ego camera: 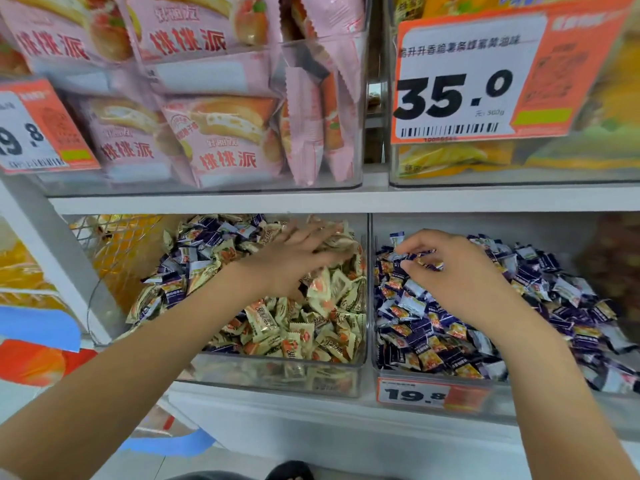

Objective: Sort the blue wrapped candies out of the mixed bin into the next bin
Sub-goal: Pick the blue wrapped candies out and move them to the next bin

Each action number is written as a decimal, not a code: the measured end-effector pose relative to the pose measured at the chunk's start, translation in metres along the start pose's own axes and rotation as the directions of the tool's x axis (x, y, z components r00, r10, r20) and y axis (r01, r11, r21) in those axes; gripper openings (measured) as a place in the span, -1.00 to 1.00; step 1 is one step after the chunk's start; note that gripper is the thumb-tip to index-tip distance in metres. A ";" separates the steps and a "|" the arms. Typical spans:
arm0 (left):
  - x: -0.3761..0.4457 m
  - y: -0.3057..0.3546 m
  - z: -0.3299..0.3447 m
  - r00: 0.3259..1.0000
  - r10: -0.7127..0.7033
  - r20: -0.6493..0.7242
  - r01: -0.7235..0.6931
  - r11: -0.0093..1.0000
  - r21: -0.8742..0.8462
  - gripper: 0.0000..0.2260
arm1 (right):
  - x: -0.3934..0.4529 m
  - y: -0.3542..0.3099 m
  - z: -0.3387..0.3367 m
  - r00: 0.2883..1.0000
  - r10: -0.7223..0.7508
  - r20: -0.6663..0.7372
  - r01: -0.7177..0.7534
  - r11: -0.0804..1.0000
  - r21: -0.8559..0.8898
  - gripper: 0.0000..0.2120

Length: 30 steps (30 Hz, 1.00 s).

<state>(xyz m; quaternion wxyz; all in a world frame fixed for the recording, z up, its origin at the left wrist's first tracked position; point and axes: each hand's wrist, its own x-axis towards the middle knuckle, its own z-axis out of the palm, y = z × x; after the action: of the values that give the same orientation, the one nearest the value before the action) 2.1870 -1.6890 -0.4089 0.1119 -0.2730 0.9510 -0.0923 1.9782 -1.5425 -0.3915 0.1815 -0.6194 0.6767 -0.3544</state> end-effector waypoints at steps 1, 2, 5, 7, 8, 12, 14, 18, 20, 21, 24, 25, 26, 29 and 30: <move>-0.005 0.004 0.003 0.995 0.045 -0.089 -0.047 0.999 -0.021 -0.21 | 0.000 0.000 0.000 1.000 -0.002 -0.001 0.002 1.000 -0.004 -0.85; -0.010 0.009 0.005 0.970 0.106 -0.219 -0.114 0.993 -0.025 -0.36 | 0.000 0.000 0.000 1.000 -0.006 -0.001 0.006 1.000 -0.007 -0.85; -0.020 0.025 0.010 0.927 0.180 -0.328 -0.248 0.952 -0.180 -0.81 | 0.000 -0.001 0.000 1.000 -0.018 0.001 0.018 1.000 -0.003 -0.85; -0.020 0.034 0.014 0.979 0.177 -0.101 -0.202 0.909 -0.364 -0.86 | 0.000 -0.002 0.001 1.000 -0.021 0.008 0.021 1.000 0.011 -0.85; -0.017 0.035 0.016 0.984 0.177 -0.021 -0.170 0.901 -0.399 -0.86 | 0.001 -0.001 0.001 1.000 -0.021 0.011 0.020 1.000 0.016 -0.85; -0.013 0.026 0.012 0.991 0.074 0.114 -0.036 0.951 -0.308 -0.73 | 0.001 0.001 0.003 1.000 -0.017 0.017 0.017 1.000 0.010 -0.85; -0.014 0.028 0.011 0.956 0.028 0.292 0.029 0.981 -0.189 -0.43 | 0.002 0.003 0.003 1.000 -0.016 0.019 0.016 1.000 0.006 -0.85; -0.011 0.044 0.018 0.934 0.045 0.355 0.011 0.988 -0.155 -0.36 | 0.002 0.004 0.006 0.999 -0.019 0.040 0.019 1.000 0.006 -0.86; -0.009 0.049 0.018 0.922 0.065 0.381 0.033 0.969 -0.244 -0.45 | 0.003 0.003 0.007 0.999 -0.024 0.039 0.024 1.000 0.001 -0.85; -0.007 0.050 0.017 0.908 0.075 0.413 0.048 0.959 -0.278 -0.45 | 0.004 0.002 0.008 0.999 -0.024 0.036 0.024 1.000 0.000 -0.85; -0.003 0.055 0.016 0.863 0.131 0.488 0.041 0.945 -0.326 -0.45 | 0.005 0.000 0.011 0.998 -0.018 0.052 0.017 1.000 0.008 -0.85; -0.002 0.056 0.014 0.854 0.146 0.500 0.024 0.948 -0.317 -0.52 | 0.005 0.000 0.011 0.998 -0.019 0.059 0.018 1.000 0.007 -0.85; 0.000 0.057 0.014 0.850 0.154 0.504 0.010 0.952 -0.306 -0.62 | 0.004 0.000 0.011 0.998 -0.019 0.062 0.018 1.000 0.007 -0.85; -0.001 0.055 0.008 0.851 0.155 0.503 0.019 0.946 -0.324 -0.80 | 0.004 0.003 0.010 0.998 -0.010 0.062 0.009 0.999 0.032 -0.85; -0.003 0.052 0.007 0.858 0.149 0.491 0.043 0.933 -0.358 -0.81 | 0.004 0.003 0.010 0.998 -0.008 0.062 0.006 0.999 0.037 -0.86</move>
<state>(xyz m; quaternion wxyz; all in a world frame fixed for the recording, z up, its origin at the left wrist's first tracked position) 2.1649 -1.6448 -0.4278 0.3107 -0.2766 0.8951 0.1604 1.9823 -1.5488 -0.3995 0.2125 -0.6290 0.6620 -0.3478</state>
